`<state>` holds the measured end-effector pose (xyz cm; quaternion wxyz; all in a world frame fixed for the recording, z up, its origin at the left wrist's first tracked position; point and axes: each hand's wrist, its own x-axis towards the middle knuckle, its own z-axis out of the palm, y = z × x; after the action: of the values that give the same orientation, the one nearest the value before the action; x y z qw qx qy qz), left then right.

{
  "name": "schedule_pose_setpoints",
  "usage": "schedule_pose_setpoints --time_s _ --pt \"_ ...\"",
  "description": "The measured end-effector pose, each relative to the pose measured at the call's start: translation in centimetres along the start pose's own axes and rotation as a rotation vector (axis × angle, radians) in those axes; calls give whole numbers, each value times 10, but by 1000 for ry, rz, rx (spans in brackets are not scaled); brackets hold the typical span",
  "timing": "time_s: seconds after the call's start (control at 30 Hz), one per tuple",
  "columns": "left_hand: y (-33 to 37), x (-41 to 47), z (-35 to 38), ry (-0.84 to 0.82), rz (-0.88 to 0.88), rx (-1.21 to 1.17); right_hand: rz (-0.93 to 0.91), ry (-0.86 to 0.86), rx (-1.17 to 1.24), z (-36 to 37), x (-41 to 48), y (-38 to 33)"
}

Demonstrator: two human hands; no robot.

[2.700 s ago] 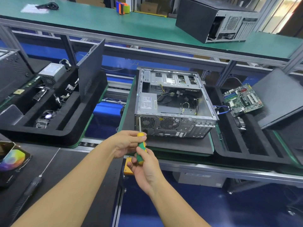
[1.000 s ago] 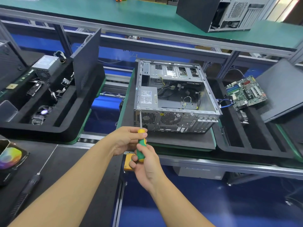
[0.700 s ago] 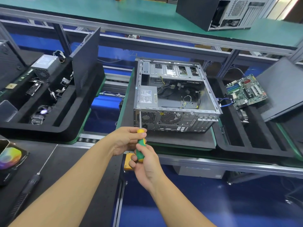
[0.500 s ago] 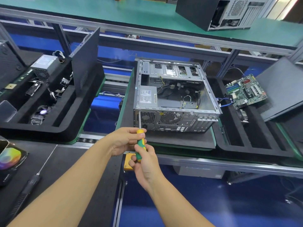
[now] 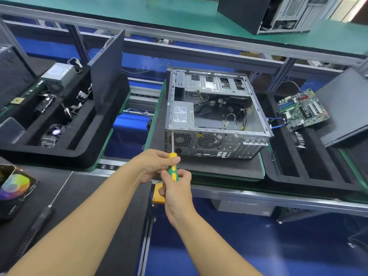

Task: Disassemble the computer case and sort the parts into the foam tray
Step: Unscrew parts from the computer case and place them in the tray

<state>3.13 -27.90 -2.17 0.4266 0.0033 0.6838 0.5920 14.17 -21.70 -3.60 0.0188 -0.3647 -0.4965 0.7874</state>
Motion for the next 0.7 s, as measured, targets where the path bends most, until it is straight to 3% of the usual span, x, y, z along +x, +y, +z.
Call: schedule_pose_setpoints --time_s 0.17,0.3,0.5,0.6,0.7 --pt "-5 -2 -11 -145 23 -238 214 -137 361 -3 -6 -13" --pt "-5 -5 -6 -172 30 -263 173 -114 310 -7 -7 -15" --pt "-4 -8 2 0 56 -34 86 -22 183 1 -8 -14" --pt "-3 -9 -2 -8 49 -136 87 -41 234 1 -9 -17" --pt "-6 -8 -7 -55 67 -267 204 -156 322 -5 -11 -21"
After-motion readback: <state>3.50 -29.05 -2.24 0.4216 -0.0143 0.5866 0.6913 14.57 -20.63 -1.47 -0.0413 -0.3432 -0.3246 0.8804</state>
